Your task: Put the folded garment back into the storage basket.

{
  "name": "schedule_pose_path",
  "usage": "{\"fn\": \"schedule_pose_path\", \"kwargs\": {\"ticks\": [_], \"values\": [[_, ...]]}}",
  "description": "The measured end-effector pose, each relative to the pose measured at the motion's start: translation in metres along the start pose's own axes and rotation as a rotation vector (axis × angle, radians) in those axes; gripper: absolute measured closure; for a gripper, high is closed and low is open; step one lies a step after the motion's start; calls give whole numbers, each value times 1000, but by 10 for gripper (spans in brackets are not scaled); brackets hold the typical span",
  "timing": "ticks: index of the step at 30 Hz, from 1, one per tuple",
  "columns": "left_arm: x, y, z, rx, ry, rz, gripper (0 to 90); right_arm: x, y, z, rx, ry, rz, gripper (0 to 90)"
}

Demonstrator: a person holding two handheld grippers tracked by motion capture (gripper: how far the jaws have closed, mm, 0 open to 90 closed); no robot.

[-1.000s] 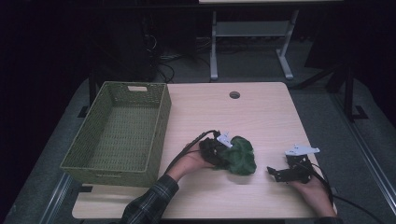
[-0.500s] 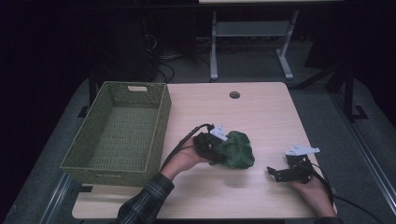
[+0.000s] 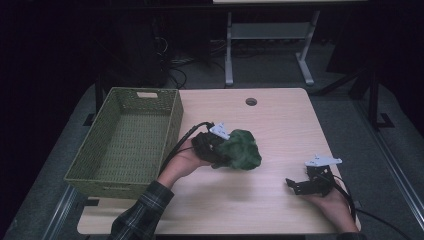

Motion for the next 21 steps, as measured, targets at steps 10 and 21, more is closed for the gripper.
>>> {"fn": "schedule_pose_path", "kwargs": {"ticks": [10, 21], "values": [[-11, 31, 2, 10, 10, -44, 679, 0, 0, 0, 0, 0, 0, 14], [-29, 70, 14, 33, 47, -107, 680, 0, 0, 0, 0, -1, 0, 13]]}}
Point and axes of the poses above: each handheld gripper's, and its own axes: y roughly backward along the jaws, z roughly out of its underside, x roughly to its right, the point moved 7 cm from there along -y, roughly forward along the jaws, and after that the axes turned 1 degree about -y, right-handed, at the moved point
